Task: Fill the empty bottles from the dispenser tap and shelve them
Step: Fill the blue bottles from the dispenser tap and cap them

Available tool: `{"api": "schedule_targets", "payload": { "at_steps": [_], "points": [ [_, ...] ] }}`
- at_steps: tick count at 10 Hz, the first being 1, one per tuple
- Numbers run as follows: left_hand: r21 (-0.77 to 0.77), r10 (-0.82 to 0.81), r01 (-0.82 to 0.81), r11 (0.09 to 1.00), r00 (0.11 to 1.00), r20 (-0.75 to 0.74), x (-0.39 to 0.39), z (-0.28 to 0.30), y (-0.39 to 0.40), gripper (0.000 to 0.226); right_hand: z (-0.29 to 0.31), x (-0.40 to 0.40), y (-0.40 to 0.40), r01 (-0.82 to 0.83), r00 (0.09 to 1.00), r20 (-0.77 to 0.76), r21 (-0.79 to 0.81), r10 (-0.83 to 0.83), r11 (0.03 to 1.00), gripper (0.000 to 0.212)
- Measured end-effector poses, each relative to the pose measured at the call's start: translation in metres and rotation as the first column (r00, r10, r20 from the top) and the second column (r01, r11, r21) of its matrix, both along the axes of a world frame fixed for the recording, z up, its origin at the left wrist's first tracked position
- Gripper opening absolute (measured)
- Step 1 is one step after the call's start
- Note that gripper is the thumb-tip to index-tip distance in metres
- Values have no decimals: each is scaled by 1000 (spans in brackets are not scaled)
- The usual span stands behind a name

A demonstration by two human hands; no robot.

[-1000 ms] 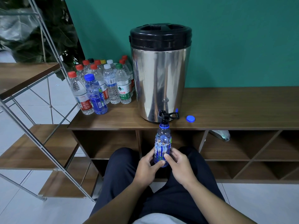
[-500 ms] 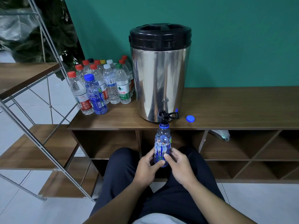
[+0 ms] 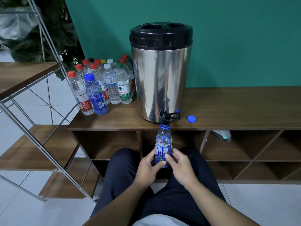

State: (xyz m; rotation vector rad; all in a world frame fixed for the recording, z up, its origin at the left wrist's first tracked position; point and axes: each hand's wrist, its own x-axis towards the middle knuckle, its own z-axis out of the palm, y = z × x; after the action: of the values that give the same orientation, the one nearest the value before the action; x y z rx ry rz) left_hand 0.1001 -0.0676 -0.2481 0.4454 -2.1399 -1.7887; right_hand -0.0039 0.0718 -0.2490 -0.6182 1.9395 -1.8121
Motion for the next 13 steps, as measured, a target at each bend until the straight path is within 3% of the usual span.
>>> {"api": "schedule_targets", "payload": {
  "at_steps": [13],
  "points": [
    [5,-7,7,1000,1000,-9,1,3,1,55,-2,-1,-1,-6,1000,4,-19,6,1000,31]
  ]
}}
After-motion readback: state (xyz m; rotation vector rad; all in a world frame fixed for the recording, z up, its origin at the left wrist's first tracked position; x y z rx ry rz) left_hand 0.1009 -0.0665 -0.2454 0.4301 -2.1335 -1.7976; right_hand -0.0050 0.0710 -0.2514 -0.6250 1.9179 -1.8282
